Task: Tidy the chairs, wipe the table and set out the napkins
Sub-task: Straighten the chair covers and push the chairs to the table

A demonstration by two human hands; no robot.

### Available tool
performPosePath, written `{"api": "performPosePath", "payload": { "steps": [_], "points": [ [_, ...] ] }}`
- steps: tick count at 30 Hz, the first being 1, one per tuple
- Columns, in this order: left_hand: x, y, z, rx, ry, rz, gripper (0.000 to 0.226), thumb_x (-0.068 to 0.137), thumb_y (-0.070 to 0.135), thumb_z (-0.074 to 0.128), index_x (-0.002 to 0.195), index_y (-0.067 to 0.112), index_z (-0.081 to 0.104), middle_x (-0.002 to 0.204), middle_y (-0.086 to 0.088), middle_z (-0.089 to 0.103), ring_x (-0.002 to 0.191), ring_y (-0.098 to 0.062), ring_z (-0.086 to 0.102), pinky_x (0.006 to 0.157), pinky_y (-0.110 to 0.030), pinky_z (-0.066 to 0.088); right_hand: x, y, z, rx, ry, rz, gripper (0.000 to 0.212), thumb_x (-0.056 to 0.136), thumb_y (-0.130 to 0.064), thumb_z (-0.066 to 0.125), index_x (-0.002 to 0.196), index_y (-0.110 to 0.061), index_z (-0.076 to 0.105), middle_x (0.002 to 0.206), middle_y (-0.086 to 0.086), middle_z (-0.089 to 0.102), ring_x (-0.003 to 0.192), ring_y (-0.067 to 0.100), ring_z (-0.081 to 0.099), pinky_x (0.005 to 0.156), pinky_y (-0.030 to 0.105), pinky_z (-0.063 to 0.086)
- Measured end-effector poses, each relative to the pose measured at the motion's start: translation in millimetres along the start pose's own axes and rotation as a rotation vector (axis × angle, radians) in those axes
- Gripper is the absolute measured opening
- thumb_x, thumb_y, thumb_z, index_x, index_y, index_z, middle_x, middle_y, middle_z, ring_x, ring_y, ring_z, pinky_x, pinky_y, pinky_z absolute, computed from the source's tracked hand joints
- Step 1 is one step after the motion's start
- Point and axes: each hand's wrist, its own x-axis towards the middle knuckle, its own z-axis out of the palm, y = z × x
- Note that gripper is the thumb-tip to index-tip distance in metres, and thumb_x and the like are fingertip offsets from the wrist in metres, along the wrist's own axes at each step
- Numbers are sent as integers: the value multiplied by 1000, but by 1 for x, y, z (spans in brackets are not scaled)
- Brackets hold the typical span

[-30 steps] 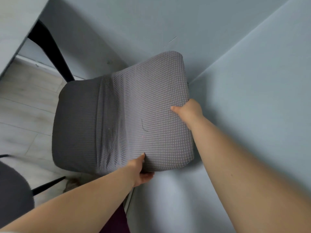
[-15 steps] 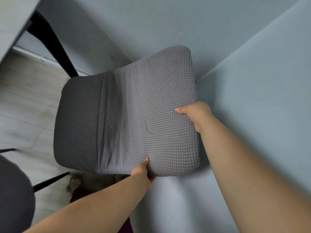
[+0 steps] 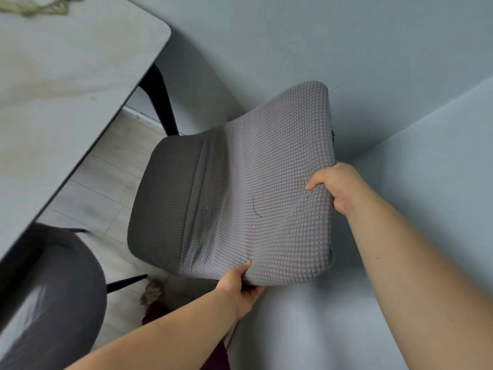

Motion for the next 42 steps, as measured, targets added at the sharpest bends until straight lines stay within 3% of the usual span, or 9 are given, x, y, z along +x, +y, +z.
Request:
{"api": "performPosePath", "payload": {
  "steps": [4,7,12,16,23,29,33,40,42],
  "points": [
    [-10,13,-7,-73,-14,31,16,94,7,55,88,-6,61,61,-15,70,56,-28,68,42,-35,57,-10,-21,28,-17,-45,-83,52,57,15,62,108,7,59,111,21,63,98,37,63,81,46,55],
    [-17,22,-9,-104,-13,80,17,95,6,50,85,-5,59,55,-13,67,41,-23,65,37,-30,53,-15,-37,51,-13,-79,-138,46,59,16,59,105,11,59,108,23,62,95,37,63,71,39,55],
    [-31,38,-9,-187,-14,154,21,96,4,46,81,-3,57,51,-10,65,36,-19,60,35,-23,49,-23,-65,86,-2,-108,-231,29,61,20,56,80,-2,58,95,18,61,84,33,61,64,33,51],
    [-39,61,-20,-258,17,217,17,95,3,46,82,-1,57,49,-9,63,33,-15,57,35,-20,47,-29,-78,110,50,-116,-251,28,64,22,52,77,-2,56,86,15,60,77,30,61,60,31,51],
    [-65,106,-53,-205,87,273,13,94,4,48,90,-1,59,78,-10,62,63,-18,56,38,-23,52,-38,-70,152,173,-90,-204,27,64,23,52,75,-3,54,86,14,59,77,30,59,65,35,52],
    [-81,151,-82,-173,158,334,14,94,0,44,86,-1,56,59,-10,65,53,-19,59,32,-23,48,-42,-62,194,245,-110,-161,27,66,21,53,77,-4,52,86,14,59,79,31,60,69,39,54],
    [-89,177,-101,-139,223,369,14,95,-1,43,85,0,52,77,-11,59,64,-20,57,32,-27,49,-43,-54,224,245,-92,-142,25,65,17,58,76,-5,53,86,13,60,81,32,61,76,45,54],
    [-91,201,-131,-50,323,405,11,95,1,44,103,3,51,80,-11,59,68,-21,59,45,-29,54,-61,-34,255,300,-80,-141,24,67,17,57,74,-5,53,79,9,60,76,27,60,71,39,53],
    [-90,212,-140,-29,370,407,11,95,3,45,103,4,53,80,-11,58,67,-22,58,41,-28,52,-64,-28,266,307,-85,-135,23,68,16,58,80,-4,54,82,9,61,78,27,61,71,37,53]
  ]
}}
